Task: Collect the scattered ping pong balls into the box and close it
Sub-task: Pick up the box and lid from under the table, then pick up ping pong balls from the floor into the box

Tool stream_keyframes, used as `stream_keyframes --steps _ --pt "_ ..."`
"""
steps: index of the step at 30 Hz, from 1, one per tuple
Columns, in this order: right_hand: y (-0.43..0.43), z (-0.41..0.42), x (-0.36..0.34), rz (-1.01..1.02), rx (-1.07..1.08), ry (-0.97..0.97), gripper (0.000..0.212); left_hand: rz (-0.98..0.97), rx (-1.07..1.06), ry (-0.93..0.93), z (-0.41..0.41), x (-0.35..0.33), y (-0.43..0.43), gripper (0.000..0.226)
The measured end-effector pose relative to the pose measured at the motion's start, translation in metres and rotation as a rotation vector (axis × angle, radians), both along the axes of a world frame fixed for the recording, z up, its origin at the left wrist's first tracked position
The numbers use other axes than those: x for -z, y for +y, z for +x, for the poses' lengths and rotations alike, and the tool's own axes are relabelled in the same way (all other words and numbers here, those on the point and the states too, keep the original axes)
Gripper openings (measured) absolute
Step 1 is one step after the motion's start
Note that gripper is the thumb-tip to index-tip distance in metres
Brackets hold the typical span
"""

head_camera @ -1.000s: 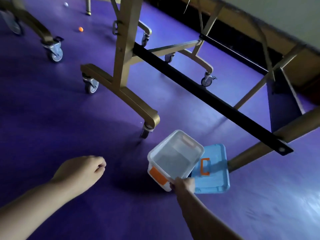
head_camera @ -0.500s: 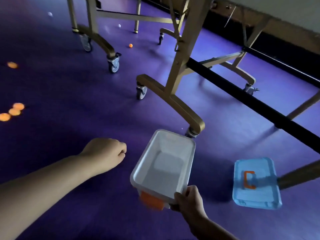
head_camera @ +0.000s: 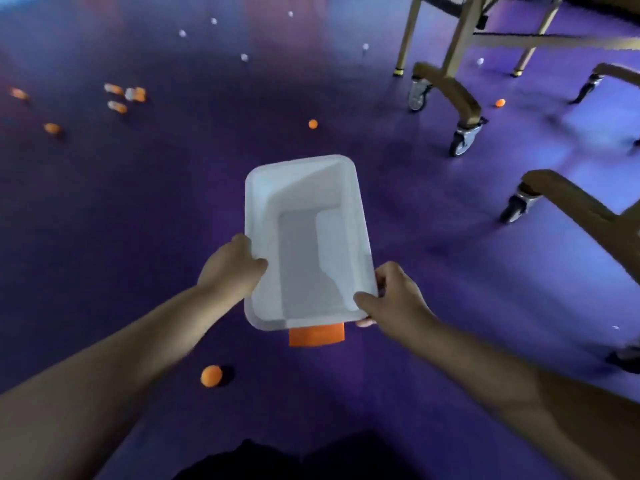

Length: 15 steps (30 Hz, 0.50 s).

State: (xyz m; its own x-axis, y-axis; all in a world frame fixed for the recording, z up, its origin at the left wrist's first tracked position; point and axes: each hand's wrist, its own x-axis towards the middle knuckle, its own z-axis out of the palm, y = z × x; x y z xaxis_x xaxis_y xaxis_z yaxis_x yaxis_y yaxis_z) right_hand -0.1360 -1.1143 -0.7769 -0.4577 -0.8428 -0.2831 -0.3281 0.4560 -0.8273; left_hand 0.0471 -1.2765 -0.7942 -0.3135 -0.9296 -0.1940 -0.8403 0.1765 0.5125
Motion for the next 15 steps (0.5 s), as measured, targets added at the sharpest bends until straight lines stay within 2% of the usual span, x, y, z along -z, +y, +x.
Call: stream_keyframes --steps 3,6,8,10,13,15 --pt "-0.042 0.054 0.017 -0.046 -0.065 -0.094 0.021 -0.028 -0.186 0.090 0.065 0.005 -0.022 0.018" --pt "-0.071 0.109 0.046 -0.058 -0.110 -0.257 0.012 -0.116 -0.319 0.023 0.125 0.009 -0.040 0.024" --pt "-0.085 0.141 0.072 0.005 -0.138 -0.302 0.019 -0.163 -0.373 -0.033 0.167 0.017 -0.048 0.025" --pt "-0.096 0.169 0.104 0.113 -0.265 -0.187 0.022 -0.185 -0.406 -0.072 0.209 0.028 -0.052 0.023" --pt "-0.104 0.201 0.152 0.238 -0.674 0.208 0.042 -0.140 -0.484 -0.131 0.261 0.044 -0.052 0.024" --pt "-0.105 0.221 0.174 0.269 -0.896 0.395 0.052 -0.093 -0.527 -0.158 0.287 0.053 -0.053 0.025"
